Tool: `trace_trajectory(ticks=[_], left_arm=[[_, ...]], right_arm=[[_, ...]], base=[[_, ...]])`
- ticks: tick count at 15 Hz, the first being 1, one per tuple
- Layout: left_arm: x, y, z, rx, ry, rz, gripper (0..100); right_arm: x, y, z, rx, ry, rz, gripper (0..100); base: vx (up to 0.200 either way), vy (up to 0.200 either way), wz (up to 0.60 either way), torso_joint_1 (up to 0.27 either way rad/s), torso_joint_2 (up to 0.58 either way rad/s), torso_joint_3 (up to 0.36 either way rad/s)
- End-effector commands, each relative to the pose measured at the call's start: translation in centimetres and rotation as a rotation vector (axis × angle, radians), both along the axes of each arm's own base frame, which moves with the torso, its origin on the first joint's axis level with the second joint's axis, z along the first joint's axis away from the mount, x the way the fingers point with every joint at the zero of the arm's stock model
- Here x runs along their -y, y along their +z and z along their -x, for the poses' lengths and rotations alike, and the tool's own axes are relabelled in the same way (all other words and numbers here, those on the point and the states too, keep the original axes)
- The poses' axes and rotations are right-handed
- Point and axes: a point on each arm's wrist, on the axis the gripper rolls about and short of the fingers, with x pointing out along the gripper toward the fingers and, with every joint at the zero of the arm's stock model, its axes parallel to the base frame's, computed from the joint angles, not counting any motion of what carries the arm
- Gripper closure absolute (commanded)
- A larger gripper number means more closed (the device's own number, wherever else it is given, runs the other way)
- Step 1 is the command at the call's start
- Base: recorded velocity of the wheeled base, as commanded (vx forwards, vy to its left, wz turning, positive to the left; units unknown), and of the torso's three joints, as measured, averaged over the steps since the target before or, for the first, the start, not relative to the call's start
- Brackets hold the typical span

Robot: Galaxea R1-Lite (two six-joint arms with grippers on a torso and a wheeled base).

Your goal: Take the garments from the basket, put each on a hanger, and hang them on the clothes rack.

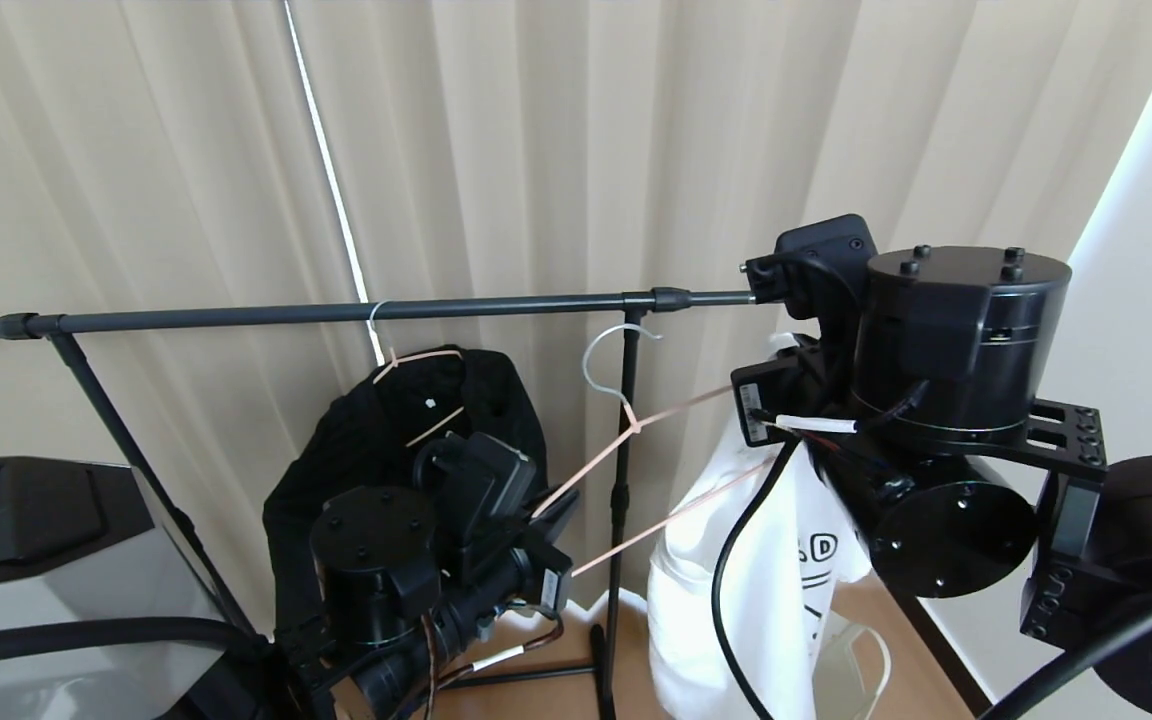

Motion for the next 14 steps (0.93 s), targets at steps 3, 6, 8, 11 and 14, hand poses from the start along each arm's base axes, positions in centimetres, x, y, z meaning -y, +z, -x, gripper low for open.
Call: trace_trajectory(ticks=[3, 6, 8, 11, 14], left_arm=[[0.1, 0.0, -0.1, 0.003, 0.001, 0.002, 100], [0.2, -0.2, -0.2, -0.001, 0.001, -0.001, 100], [0.2, -0.2, -0.3, 0.000, 0.001, 0.000, 100], [0.3, -0.2, -0.4, 0.000, 0.001, 0.000, 100], [0.4, -0.3, -0.5, 0.000, 0.001, 0.000, 100]], right_arm=[[-1.5, -0.2, 1.6, -0.002, 0.068, -0.019, 100], [-2.6, -0.5, 2.5, -0.007, 0.107, -0.030, 100], [-3.2, -0.6, 3.0, -0.008, 0.129, -0.042, 100], [-3.8, -0.4, 3.8, -0.002, 0.159, -0.072, 100], [-4.2, -0.3, 4.3, -0.001, 0.175, -0.088, 100]], base=[[0.000, 0.000, 0.00, 0.000, 0.00, 0.000], [0.000, 0.000, 0.00, 0.000, 0.00, 0.000], [0.000, 0.000, 0.00, 0.000, 0.00, 0.000], [0.000, 0.000, 0.00, 0.000, 0.00, 0.000], [0.000, 0.000, 0.00, 0.000, 0.00, 0.000]])
